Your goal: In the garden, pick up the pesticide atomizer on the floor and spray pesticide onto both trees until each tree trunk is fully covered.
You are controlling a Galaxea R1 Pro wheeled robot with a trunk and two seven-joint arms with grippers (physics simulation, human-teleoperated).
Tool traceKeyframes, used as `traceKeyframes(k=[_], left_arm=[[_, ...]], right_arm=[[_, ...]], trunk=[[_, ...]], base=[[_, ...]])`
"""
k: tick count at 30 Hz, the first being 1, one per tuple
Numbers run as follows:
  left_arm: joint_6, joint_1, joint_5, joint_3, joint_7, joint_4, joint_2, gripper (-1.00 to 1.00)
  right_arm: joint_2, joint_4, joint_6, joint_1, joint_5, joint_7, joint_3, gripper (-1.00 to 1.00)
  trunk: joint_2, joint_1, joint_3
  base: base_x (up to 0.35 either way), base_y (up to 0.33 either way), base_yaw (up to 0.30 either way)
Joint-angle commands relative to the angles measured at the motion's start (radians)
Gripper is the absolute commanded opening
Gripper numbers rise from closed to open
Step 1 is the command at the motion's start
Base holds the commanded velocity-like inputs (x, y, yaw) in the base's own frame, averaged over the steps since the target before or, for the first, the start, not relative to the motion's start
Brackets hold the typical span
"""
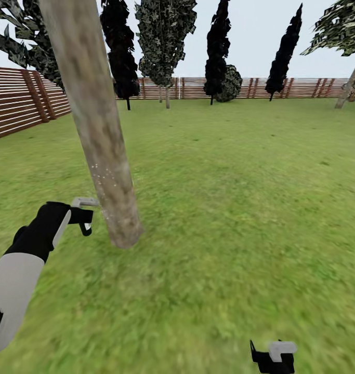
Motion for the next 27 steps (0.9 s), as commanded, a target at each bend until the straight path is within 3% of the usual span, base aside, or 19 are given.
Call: traceKeyframes(k=[1,17,20,23,25,27], left_arm=[[0.000,0.000,0.002,0.000,0.008,0.000,-0.001,-1.00],[0.008,-0.003,-0.002,0.005,0.018,-0.036,0.000,-1.00],[0.002,0.033,-0.002,0.009,0.020,-0.007,0.009,-1.00],[-0.005,0.077,-0.002,0.048,0.026,0.016,0.015,-1.00],[-0.014,0.089,0.001,0.050,0.027,0.026,0.003,-1.00],[-0.017,0.092,0.000,0.051,0.027,0.033,-0.035,-1.00]], right_arm=[[0.000,0.000,0.000,0.000,0.000,0.000,0.000,1.00],[0.000,0.000,0.000,0.000,0.000,0.000,0.000,1.00],[0.000,0.000,0.000,0.000,0.000,0.000,0.000,1.00],[0.000,0.000,0.000,0.000,0.000,0.000,0.000,1.00],[0.000,0.000,0.000,0.000,0.000,0.000,0.000,1.00],[0.000,0.000,0.000,0.000,0.000,0.000,0.000,1.00]], trunk=[[0.000,0.000,0.000],[0.000,0.000,0.000],[0.000,0.000,0.000],[0.000,0.000,0.000],[0.000,0.000,0.000],[0.000,0.000,0.000]], base=[[0.169,-0.245,0.013],[0.079,-0.258,0.001],[0.000,-0.272,0.194],[0.000,-0.272,0.272],[0.000,-0.272,0.276],[0.061,-0.272,0.168]])
